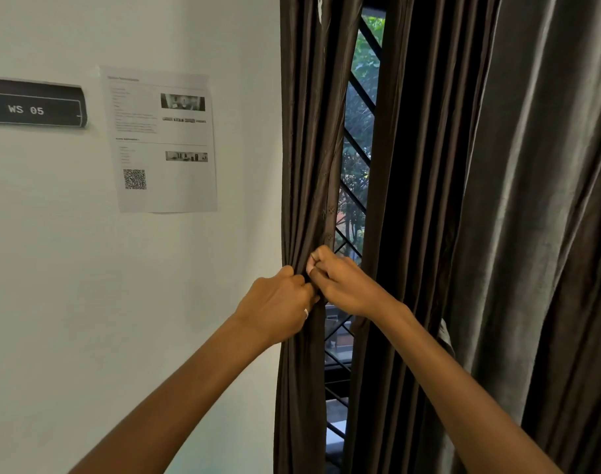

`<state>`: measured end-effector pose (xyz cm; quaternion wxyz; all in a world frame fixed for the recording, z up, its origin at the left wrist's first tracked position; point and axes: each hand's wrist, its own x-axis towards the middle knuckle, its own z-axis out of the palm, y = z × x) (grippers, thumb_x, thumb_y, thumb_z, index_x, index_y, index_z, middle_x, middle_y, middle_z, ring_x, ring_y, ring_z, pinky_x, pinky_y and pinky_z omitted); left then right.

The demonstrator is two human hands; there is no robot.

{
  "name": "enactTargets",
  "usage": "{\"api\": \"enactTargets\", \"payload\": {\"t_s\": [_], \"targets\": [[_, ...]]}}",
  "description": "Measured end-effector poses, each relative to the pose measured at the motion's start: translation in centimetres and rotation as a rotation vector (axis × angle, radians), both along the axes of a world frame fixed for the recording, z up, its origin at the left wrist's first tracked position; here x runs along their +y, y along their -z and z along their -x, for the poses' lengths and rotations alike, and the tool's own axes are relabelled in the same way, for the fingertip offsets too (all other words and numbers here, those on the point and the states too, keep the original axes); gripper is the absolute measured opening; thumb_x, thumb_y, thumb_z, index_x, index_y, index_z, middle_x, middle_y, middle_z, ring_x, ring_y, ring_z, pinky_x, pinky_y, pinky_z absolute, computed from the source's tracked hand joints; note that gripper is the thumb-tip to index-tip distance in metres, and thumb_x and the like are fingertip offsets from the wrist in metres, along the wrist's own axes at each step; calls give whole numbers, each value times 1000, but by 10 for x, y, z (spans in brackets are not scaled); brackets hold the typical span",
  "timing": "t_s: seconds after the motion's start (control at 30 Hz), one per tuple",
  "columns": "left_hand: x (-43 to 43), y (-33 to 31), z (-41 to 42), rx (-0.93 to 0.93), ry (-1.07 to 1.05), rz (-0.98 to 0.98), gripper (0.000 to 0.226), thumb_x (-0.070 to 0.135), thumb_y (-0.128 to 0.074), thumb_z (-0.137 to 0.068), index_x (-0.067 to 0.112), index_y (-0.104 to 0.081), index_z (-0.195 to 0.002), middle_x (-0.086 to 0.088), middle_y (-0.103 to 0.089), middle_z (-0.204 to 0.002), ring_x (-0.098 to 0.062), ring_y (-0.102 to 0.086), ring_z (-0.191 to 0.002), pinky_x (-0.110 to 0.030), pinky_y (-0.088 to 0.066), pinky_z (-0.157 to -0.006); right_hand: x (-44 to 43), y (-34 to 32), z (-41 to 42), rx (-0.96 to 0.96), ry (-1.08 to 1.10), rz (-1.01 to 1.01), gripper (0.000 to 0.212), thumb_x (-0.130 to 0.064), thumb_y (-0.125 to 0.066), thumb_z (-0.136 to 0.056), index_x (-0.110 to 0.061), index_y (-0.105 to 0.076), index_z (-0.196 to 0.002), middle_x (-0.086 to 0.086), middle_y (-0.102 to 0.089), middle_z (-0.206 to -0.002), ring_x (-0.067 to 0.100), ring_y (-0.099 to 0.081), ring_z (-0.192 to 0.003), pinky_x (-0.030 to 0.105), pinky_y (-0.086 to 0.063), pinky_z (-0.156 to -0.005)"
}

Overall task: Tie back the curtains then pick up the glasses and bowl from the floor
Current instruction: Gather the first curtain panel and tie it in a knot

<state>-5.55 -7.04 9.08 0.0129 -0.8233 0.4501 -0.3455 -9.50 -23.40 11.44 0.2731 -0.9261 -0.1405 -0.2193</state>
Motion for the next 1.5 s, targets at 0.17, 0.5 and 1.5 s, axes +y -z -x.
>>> {"api": "enactTargets", "payload": {"t_s": [0.17, 0.5, 1.5], "targets": [[-4, -46, -2, 561, -70, -225, 32, 35, -35, -104, 25, -55, -82, 1, -55, -81, -22, -55, -87, -34, -43, -74, -1, 5, 1, -49, -27, -23, 11, -22, -43, -106, -15, -48, -100, 11, -58, -76, 26, -55, -67, 47, -46, -61], [-9, -66, -20, 874, -45, -274, 40, 34, -37, -106, 22, -53, -71, 3, -53, -75, -9, -47, -69, -22, -38, -66, 0, 40, 21, -16, -95, -153, 35, -29, -62, -90, -27, -36, -115, 5, -59, -95, 20, -54, -72, 42, -48, -66], [12, 21, -30, 1135, 387, 800, 24, 26, -69, -90, 17, -75, -112, -3, -78, -95, -17, -75, -83, -26, -61, -75, -15, 59, 14, -217, -9, 108, 27, -26, -54, -102, -45, -35, -96, -8, -67, -75, 10, -66, -61, 47, -52, -55]]}}
